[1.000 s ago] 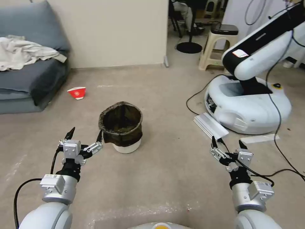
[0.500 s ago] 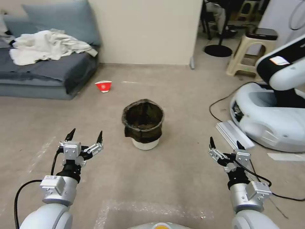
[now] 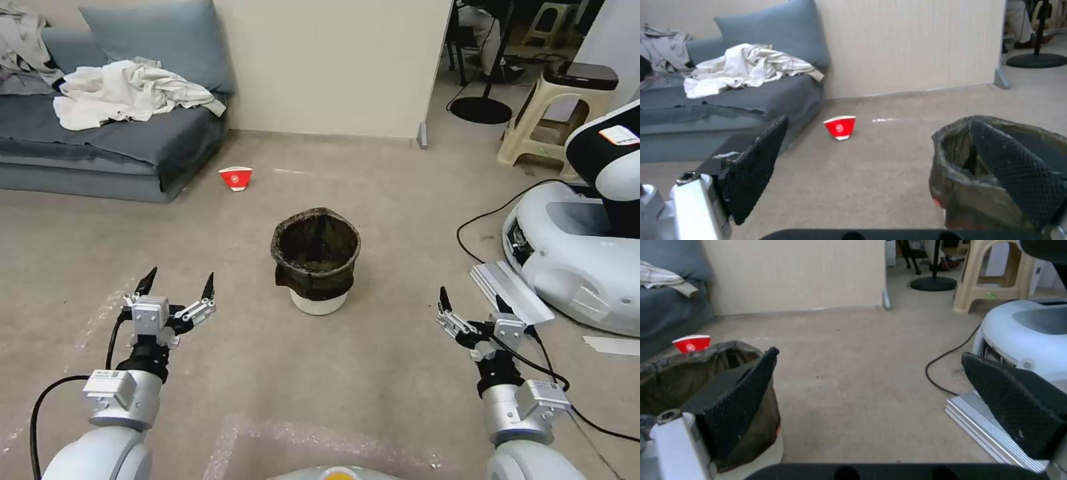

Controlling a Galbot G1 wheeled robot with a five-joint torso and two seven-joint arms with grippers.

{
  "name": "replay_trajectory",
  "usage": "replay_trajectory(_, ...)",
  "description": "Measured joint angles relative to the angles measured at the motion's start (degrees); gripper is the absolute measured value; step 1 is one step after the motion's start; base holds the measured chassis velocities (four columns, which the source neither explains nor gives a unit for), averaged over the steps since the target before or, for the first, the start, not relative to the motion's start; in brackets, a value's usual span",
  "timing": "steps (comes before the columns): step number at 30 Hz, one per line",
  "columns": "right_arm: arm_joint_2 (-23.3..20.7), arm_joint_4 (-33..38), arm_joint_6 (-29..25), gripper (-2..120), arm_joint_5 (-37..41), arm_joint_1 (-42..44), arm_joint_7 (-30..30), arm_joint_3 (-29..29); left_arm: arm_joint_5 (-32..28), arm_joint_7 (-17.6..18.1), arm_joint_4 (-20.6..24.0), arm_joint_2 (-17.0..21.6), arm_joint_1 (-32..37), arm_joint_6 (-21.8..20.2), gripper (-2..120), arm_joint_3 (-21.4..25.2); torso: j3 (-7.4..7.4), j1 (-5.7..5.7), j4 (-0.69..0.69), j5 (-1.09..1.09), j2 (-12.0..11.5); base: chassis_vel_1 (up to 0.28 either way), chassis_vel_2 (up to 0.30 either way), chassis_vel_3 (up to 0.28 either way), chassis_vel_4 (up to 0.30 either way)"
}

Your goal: Pick up the trash can from the floor.

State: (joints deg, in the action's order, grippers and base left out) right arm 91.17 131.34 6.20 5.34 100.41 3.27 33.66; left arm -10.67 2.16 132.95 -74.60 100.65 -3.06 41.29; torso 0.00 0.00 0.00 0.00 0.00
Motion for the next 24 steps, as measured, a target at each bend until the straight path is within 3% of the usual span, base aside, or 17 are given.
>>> replay_trajectory(24, 0.02, -0.5, 0.13, 100, -0.03, -0.39, 0.13, -0.09, -3.26, 1.08, -0.74, 1.01, -1.64, -2.08, 100, 0.05, 0.01, 0.0, -0.01, 0.0, 0.0, -0.135, 0.128, 0.13, -0.127)
